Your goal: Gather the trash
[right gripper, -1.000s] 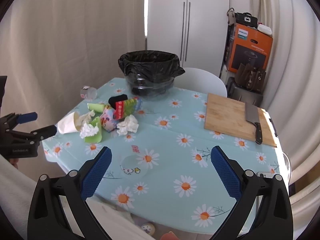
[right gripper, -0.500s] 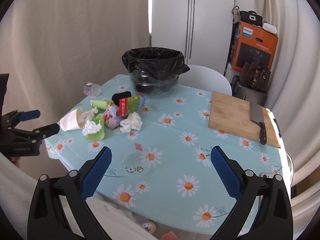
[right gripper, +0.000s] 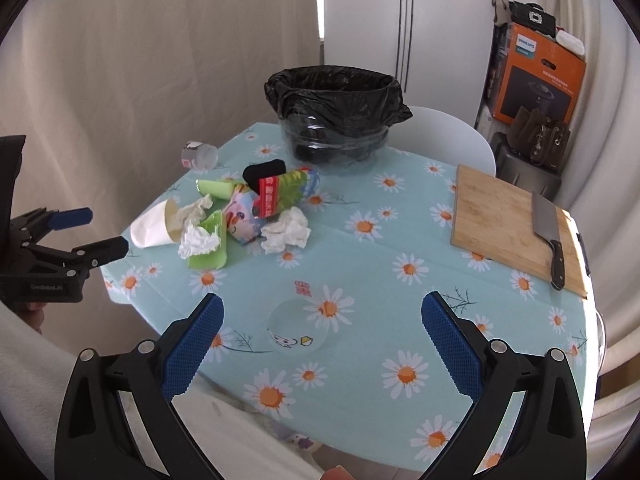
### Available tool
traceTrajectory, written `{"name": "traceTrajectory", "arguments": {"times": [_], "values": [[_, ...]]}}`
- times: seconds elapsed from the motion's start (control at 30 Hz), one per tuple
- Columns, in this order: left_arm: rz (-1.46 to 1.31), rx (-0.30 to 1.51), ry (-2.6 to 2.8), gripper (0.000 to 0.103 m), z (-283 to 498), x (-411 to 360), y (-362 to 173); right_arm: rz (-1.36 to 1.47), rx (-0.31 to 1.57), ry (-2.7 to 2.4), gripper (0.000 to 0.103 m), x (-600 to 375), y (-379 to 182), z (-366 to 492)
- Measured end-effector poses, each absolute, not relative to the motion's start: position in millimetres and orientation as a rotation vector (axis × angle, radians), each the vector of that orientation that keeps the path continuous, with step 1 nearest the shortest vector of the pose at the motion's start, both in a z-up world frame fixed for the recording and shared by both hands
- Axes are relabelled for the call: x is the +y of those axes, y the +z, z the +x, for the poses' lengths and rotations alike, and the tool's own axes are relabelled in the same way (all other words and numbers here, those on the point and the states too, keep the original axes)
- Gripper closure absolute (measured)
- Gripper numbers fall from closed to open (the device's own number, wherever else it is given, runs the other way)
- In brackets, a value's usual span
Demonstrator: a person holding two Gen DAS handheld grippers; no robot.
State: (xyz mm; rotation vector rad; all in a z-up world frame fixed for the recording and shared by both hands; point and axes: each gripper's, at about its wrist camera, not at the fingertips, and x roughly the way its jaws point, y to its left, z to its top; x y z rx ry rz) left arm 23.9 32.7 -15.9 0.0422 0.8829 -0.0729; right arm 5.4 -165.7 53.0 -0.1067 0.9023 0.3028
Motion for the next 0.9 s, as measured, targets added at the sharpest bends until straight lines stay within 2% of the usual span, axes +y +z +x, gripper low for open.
{"name": "traceTrajectory", "arguments": {"times": [0.3,0.9], "values": [[0.007,0.978,-0.072,0.006,56,78,-34,-0.128,1.001,0.336,0.008,-142,34,34],[0.199,1.131,-0.182,0.006,108,147,-86,-0.251,1.181,0.266,0.008,-86,-32,54]]}}
